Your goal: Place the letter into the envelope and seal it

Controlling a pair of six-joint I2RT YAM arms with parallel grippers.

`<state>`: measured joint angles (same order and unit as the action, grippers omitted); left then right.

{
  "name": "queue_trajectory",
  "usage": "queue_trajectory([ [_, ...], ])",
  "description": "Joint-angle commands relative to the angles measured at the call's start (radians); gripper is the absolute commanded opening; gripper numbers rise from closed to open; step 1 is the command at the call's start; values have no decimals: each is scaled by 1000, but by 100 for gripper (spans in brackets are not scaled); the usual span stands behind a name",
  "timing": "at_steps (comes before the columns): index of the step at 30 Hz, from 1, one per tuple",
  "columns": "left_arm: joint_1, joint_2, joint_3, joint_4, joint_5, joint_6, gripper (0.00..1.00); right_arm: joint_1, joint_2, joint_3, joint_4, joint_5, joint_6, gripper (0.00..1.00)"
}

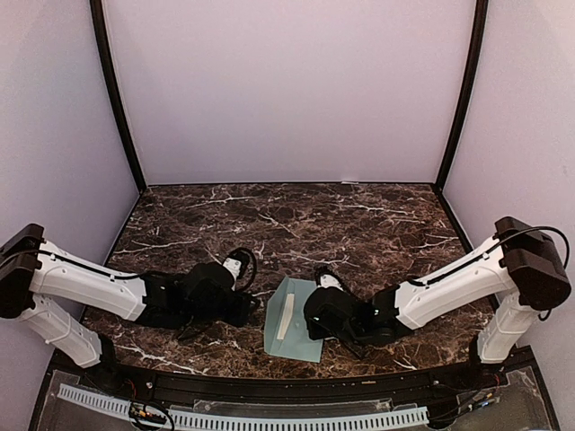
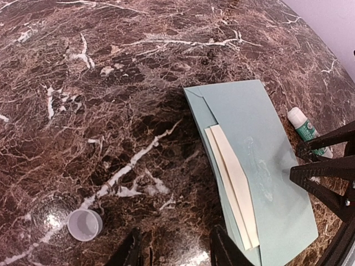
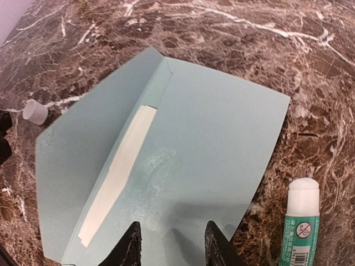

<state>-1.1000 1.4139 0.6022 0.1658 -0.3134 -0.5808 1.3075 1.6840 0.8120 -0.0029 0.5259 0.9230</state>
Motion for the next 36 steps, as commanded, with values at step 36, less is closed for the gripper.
queue_trajectory([
  [36,6,280,139,147,252,104,18,6,176,53,-40,-59,68,30],
])
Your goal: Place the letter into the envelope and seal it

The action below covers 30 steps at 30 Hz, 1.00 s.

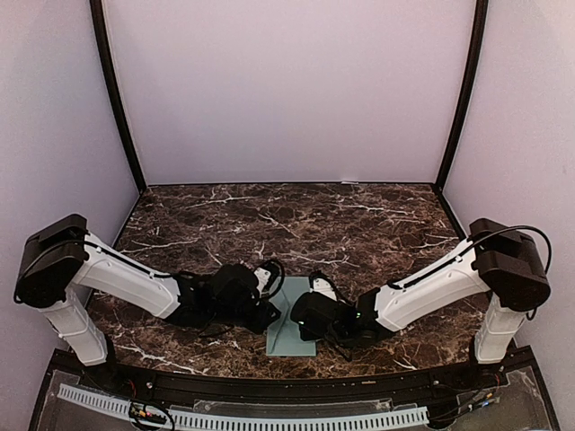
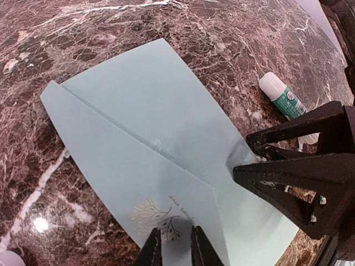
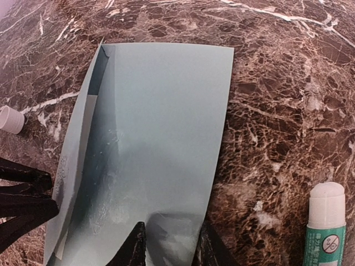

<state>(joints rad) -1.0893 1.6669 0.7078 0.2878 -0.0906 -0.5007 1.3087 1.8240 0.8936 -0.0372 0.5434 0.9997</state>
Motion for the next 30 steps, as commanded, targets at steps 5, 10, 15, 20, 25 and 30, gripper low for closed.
queue_trajectory([
  [5,-12,73,68,19,27,30,14,8,30,-46,22,-94,-7,29],
  [10,-17,103,90,-9,0,34,7,18,13,-67,45,-117,5,29],
  [15,-17,147,124,-52,-3,57,2,41,-32,-113,128,-171,20,28],
  [20,-17,174,146,-93,-11,77,0,74,-68,-141,160,-195,35,28],
  [25,-17,180,146,-114,-8,94,0,90,-127,-157,139,-144,42,28],
  [30,-17,129,113,-62,77,122,0,89,-207,-169,94,-55,28,28],
])
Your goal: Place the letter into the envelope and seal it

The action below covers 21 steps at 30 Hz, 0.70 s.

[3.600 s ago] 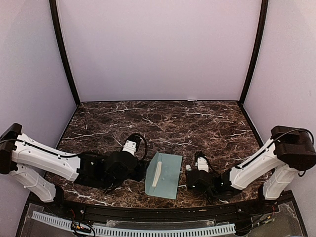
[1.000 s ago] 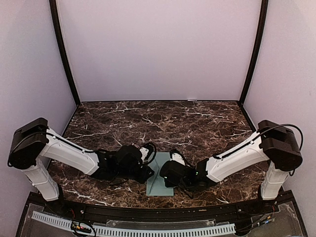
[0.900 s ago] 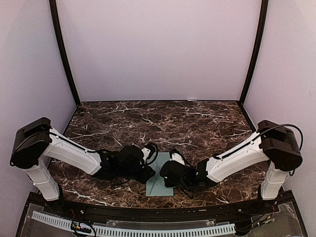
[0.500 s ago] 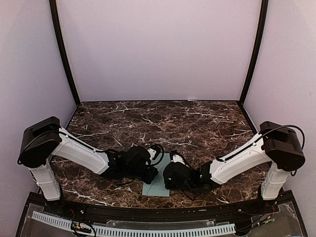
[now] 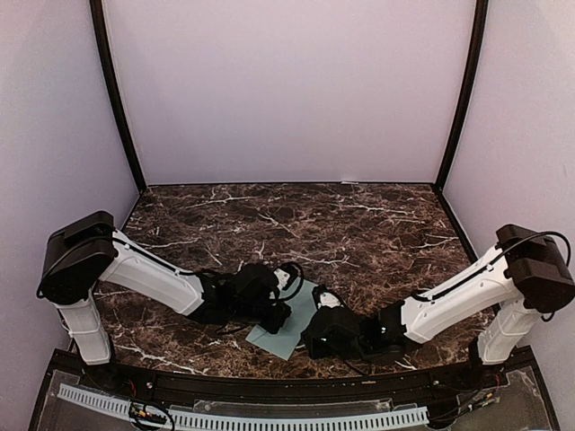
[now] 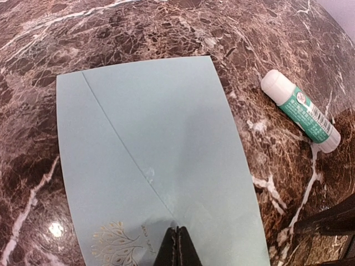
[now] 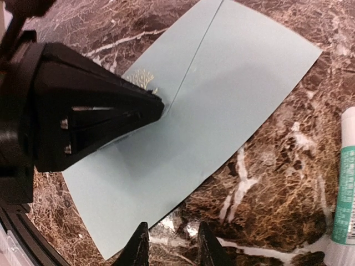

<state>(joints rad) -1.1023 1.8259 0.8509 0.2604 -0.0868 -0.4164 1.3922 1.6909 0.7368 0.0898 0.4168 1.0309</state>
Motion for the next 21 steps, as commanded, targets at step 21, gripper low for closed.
queue_trajectory([
  [21,-4,-148,-112,-20,34,-2,0,-188,43,101,229,-174,-228,0],
])
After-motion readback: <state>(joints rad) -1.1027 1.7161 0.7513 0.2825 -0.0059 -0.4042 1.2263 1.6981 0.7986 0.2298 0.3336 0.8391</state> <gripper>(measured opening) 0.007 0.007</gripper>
